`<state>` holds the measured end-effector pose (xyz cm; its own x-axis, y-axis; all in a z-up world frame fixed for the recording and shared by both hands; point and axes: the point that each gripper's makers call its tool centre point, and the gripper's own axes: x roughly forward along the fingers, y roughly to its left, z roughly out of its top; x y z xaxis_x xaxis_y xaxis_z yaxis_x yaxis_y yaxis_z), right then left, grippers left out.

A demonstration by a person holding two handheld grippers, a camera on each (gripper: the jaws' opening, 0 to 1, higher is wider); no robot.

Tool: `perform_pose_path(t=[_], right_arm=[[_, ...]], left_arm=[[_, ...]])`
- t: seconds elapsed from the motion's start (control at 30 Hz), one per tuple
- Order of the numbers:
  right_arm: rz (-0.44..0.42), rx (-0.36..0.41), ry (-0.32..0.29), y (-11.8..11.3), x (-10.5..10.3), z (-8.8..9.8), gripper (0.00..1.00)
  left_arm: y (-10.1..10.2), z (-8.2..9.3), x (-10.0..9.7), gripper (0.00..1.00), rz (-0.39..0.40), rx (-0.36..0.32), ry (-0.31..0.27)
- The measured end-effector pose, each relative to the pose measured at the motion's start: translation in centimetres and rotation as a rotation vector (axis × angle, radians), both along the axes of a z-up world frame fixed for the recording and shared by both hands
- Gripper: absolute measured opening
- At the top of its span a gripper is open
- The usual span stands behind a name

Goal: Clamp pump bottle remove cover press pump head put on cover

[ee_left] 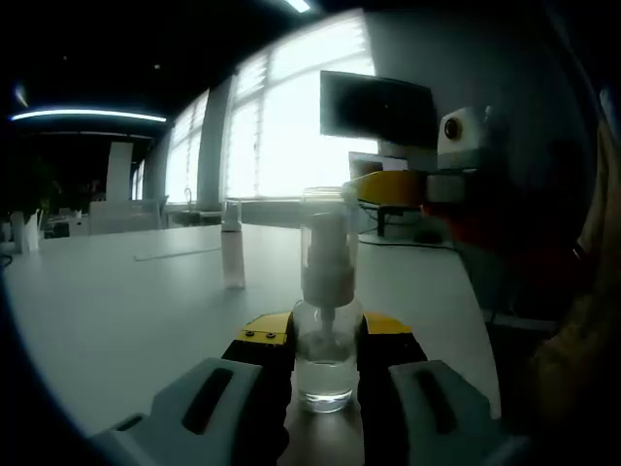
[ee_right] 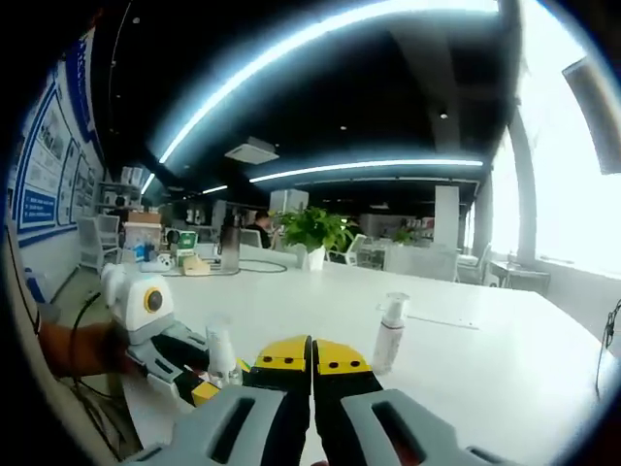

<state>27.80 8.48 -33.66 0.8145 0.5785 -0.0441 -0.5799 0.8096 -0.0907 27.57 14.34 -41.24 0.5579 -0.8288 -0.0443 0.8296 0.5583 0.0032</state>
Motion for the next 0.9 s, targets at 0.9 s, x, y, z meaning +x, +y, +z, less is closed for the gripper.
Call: perform_pose_path(t=[0.9], right_arm=[[-0.042, 0.004, 0.061, -2.3, 0.1, -3.2, 0.00]], left_arm=[[-0.1, 0.0, -0.1, 0.16, 0.001, 0.001, -0.002]])
